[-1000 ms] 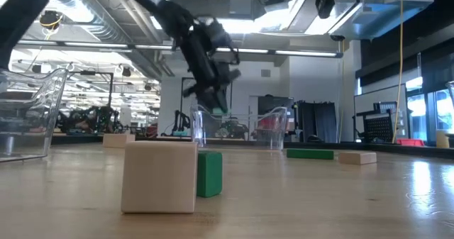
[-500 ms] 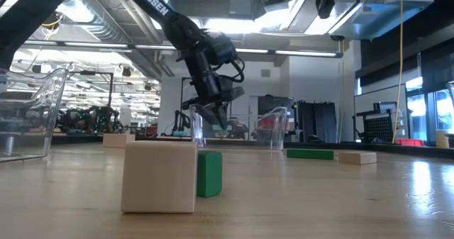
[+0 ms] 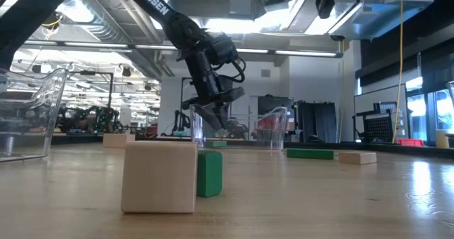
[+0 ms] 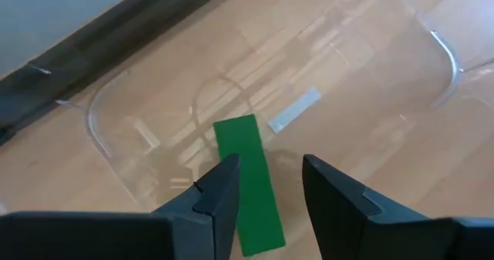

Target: Sort & place blocks by color

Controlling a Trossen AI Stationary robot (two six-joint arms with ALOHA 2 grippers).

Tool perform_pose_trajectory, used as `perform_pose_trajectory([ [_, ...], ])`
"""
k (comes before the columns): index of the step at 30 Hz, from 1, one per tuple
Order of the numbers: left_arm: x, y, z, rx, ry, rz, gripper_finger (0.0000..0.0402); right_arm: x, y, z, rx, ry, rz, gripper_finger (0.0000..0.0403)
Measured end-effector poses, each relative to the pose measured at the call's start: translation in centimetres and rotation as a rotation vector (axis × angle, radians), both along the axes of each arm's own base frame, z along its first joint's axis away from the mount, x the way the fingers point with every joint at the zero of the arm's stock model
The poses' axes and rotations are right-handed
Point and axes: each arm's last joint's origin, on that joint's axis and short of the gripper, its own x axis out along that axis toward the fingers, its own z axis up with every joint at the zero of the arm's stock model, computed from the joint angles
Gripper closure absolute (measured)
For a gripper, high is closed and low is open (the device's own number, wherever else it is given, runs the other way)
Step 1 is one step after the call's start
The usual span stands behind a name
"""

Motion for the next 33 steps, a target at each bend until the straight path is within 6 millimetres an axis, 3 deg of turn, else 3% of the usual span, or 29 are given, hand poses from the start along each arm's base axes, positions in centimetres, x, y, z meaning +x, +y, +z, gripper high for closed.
perform_pose_trajectory([
  [5,-0.5,0.2,1.4,-0.009,-0.045,-0.009,0.0269,0.0,0.0,0.0,0.000,0.000,0.001,0.0286],
  [9,-2.1,0.6,6.0,0.043,-0.149,-0.029,0.0269,0.0,0.0,0.2,0.023,-0.017,0.001,0.0286],
  [12,-3.9,-0.1,10.7,0.069,-0.279,-0.093,0.0270,0.0,0.0,0.2,0.006,-0.026,0.000,0.0286],
  [16,-6.5,-4.0,17.1,0.137,-0.463,-0.285,0.0272,0.0,0.0,0.3,-0.007,-0.029,0.000,0.0286],
  [20,-9.6,-9.9,20.7,0.246,-0.640,-0.444,0.0272,0.0,0.0,0.3,-0.009,-0.030,0.001,0.0286],
  [23,-12.0,-13.9,21.0,0.351,-0.810,-0.481,0.0272,0.0,0.0,0.3,-0.034,-0.029,0.000,0.0286],
  [26,-14.4,-17.0,19.2,0.412,-0.970,-0.462,0.0272,0.0,0.0,0.3,-0.061,-0.029,-0.001,0.0286],
  [30,-17.1,-19.5,16.1,0.403,-1.127,-0.460,0.0272,0.0,0.0,0.3,-0.061,-0.029,0.000,0.0286],
  [33,-18.4,-20.5,14.2,0.390,-1.137,-0.459,0.0272,0.0,0.0,0.3,-0.062,-0.029,0.000,0.0286],
])
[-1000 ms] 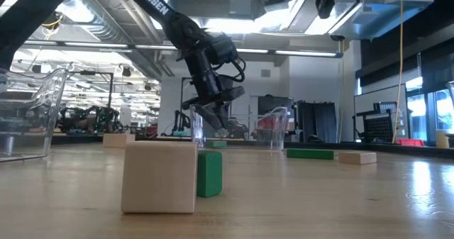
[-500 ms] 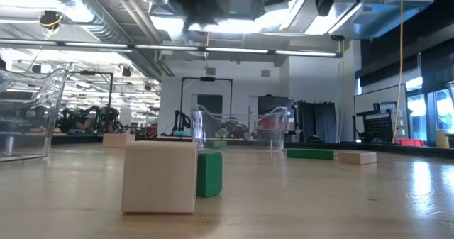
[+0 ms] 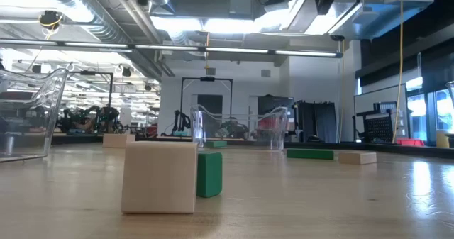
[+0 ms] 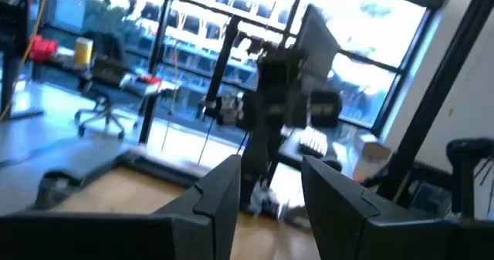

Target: Sort & place blocks by color

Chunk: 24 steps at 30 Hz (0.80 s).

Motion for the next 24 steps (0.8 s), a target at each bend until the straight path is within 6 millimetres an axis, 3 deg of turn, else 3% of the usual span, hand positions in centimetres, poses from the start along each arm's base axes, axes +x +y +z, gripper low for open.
perform_pose_trajectory([
  [7,-0.8,-0.8,-1.4,0.038,0.025,0.006,0.0286,0.0,0.0,0.0,-0.001,0.001,-0.001,0.0286],
  [13,-0.7,-0.9,-1.6,0.088,0.052,-0.015,0.0389,0.0,0.0,0.0,-0.002,0.001,0.000,0.0286],
  [24,-0.8,-0.9,-1.5,0.036,0.046,-0.023,0.0401,0.0,-0.1,0.0,0.063,0.000,-0.029,0.0286],
])
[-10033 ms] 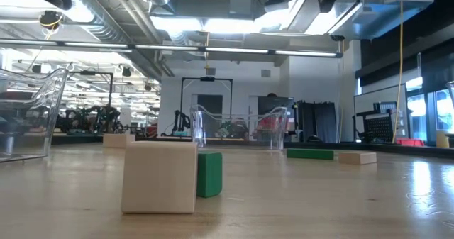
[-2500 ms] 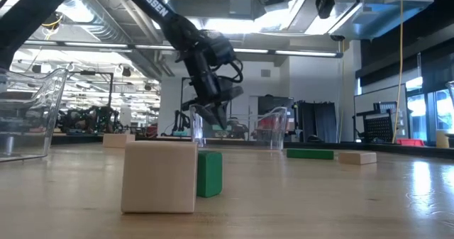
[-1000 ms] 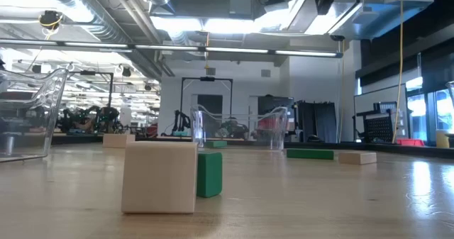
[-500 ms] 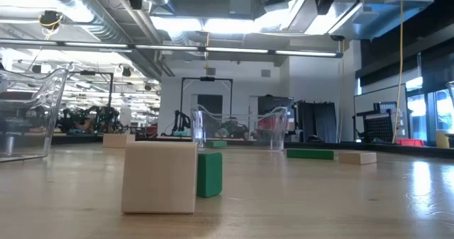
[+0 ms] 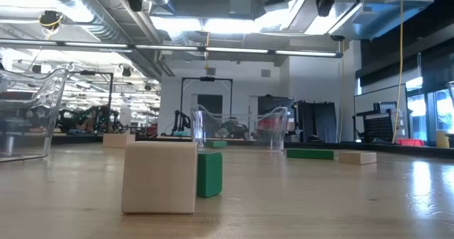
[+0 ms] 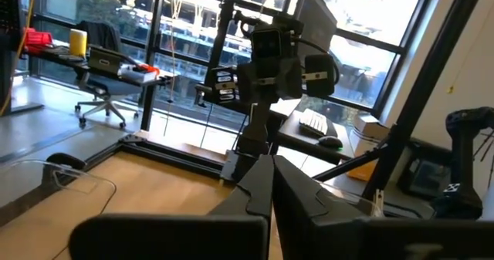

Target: Sort & place blocks by color

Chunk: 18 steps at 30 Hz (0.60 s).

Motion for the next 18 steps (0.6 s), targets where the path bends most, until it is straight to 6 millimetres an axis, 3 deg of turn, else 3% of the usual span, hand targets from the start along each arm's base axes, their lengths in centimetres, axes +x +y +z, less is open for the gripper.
perform_pose_trajectory([
  [6,0.0,0.1,0.1,-0.028,-0.011,0.015,0.0401,0.3,-0.6,-0.7,0.091,0.054,-0.063,0.0286],
  [14,0.0,0.1,0.1,-0.053,-0.015,0.011,0.0401,2.3,-1.4,-2.8,0.176,0.210,0.070,0.0285],
  [18,0.0,0.1,0.1,-0.055,-0.015,0.013,0.0401,3.9,-1.8,-3.1,0.143,0.314,0.120,0.0264],
])
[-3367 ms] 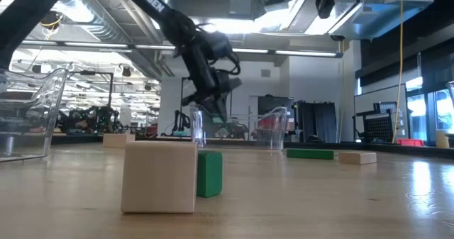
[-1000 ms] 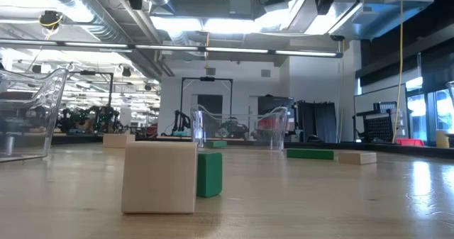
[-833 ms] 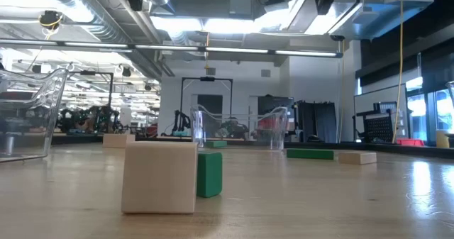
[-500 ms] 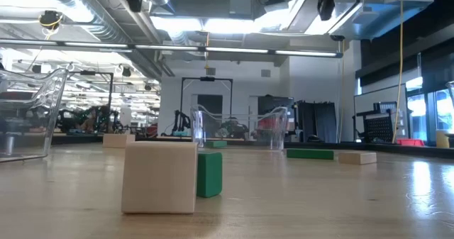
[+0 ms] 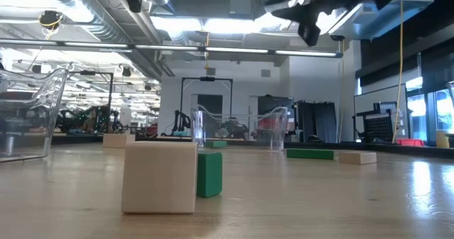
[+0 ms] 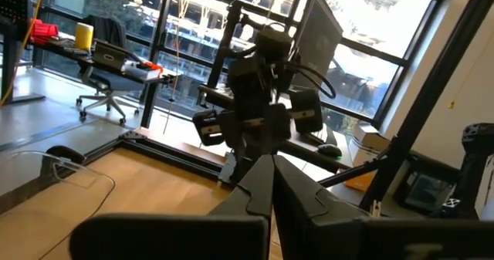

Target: Sort & place blocks by color

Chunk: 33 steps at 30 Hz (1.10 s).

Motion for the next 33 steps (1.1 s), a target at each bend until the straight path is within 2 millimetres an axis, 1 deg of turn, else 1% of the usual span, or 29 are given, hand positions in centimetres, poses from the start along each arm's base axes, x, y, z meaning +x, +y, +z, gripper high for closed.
perform_pose_trajectory([
  [4,0.0,0.0,0.0,-0.001,0.000,0.001,0.0401,1.1,-0.5,-0.2,-0.066,0.160,0.000,0.0224],
  [8,0.0,0.0,0.0,-0.001,0.000,0.003,0.0401,1.6,-0.8,-0.8,-0.130,0.362,-0.032,0.0181],
  [10,0.0,0.0,0.0,-0.002,0.000,0.010,0.0401,1.7,-0.9,-1.2,-0.149,0.447,-0.046,0.0167],
  [16,0.0,0.1,0.0,-0.004,0.000,0.024,0.0401,1.9,-1.0,-2.9,-0.195,0.588,-0.004,0.0161],
  [20,0.0,0.1,0.0,-0.004,0.000,0.024,0.0401,2.2,-1.0,-4.6,-0.207,0.704,0.022,0.0161],
  [24,0.0,0.1,0.0,-0.004,0.000,0.024,0.0401,2.7,-1.3,-6.6,-0.248,0.822,-0.024,0.0161],
  [29,0.0,0.1,0.0,-0.004,0.001,0.024,0.0401,3.6,-1.4,-8.5,-0.212,0.885,-0.018,0.0161],
  [33,0.0,0.1,0.0,-0.004,0.001,0.024,0.0401,4.2,-1.0,-10.1,-0.209,0.938,0.002,0.0161],
])
